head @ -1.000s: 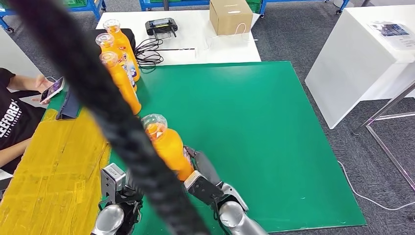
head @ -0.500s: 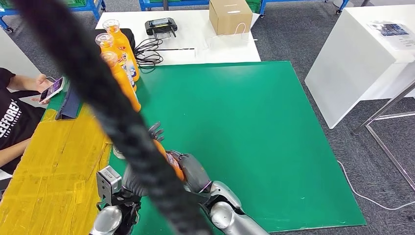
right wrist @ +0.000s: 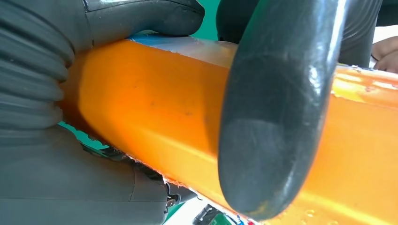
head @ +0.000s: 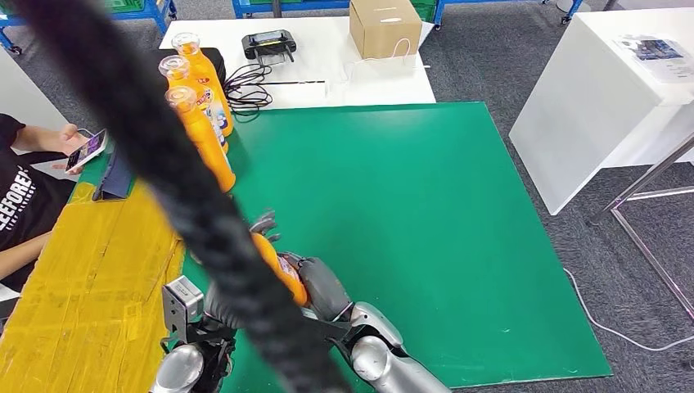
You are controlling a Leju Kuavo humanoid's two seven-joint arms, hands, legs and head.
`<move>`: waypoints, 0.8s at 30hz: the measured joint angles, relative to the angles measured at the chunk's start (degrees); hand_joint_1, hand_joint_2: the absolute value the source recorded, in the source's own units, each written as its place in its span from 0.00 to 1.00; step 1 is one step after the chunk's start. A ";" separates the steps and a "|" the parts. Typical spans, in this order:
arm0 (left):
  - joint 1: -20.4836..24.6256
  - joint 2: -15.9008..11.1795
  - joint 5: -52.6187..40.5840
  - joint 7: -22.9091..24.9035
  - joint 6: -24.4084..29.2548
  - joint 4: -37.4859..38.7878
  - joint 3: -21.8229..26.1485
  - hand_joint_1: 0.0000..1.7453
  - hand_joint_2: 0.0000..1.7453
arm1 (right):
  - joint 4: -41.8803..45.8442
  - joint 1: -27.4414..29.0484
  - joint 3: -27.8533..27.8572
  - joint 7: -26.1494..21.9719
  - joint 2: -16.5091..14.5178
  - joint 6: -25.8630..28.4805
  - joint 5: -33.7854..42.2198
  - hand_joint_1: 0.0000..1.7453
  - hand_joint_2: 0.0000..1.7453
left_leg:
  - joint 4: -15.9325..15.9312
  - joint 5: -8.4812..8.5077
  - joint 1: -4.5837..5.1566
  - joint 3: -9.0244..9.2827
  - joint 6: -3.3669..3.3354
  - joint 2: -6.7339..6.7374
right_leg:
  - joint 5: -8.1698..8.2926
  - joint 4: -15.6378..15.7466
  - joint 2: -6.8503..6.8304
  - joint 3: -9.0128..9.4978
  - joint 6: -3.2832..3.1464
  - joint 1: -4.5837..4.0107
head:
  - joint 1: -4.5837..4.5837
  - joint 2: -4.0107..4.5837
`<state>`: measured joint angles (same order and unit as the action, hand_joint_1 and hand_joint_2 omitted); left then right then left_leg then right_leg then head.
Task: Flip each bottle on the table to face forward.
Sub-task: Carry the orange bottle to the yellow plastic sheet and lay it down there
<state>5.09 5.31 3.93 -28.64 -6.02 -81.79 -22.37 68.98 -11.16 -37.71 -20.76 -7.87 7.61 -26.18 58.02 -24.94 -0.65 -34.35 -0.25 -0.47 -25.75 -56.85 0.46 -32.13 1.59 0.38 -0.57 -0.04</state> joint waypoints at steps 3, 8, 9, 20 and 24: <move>-0.05 0.00 0.27 -0.08 0.20 0.00 0.10 1.00 1.00 | -0.21 -0.04 -0.07 0.00 -0.02 0.03 0.25 1.00 1.00 | 0.00 0.00 0.00 0.00 0.00 0.00 | 0.00 0.00 0.00 0.00 0.00 0.00 | 0.00 0.00; -0.06 0.00 0.55 -0.19 0.46 0.00 0.34 1.00 1.00 | -0.42 -0.03 -0.13 -0.03 -0.04 0.04 0.74 1.00 1.00 | 0.00 0.00 0.00 0.00 0.00 0.00 | 0.00 0.00 0.00 -0.01 0.00 0.00 | 0.00 0.00; -0.06 0.00 0.64 -0.28 0.62 0.00 0.37 1.00 1.00 | -0.46 -0.03 -0.14 -0.06 -0.05 0.04 0.96 1.00 1.00 | 0.00 0.00 0.00 0.00 0.00 0.00 | 0.00 0.00 0.00 -0.01 0.00 0.00 | 0.00 0.00; -0.20 0.02 2.01 -1.77 2.39 -0.31 0.37 1.00 1.00 | -0.89 0.13 -0.13 -0.81 -0.54 0.42 3.95 0.01 1.00 | 0.00 0.00 0.00 0.00 0.00 0.00 | 0.00 0.00 0.00 -0.01 0.00 0.00 | 0.00 0.00; -0.19 0.00 1.12 -2.69 4.97 -1.82 0.76 1.00 1.00 | -0.24 1.00 0.48 -1.80 -0.49 2.24 5.42 0.00 1.00 | 0.00 0.00 0.00 0.00 0.00 0.00 | 0.00 0.00 0.00 -0.01 0.00 0.00 | 0.00 0.00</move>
<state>4.90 5.31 5.06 -31.34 -1.05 -83.61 -21.61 68.74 -10.16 -37.23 -22.56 -8.35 9.85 -20.76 58.02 -24.94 -0.65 -34.35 -0.25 -0.48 -25.76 -56.85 0.46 -32.14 1.59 0.39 -0.57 -0.04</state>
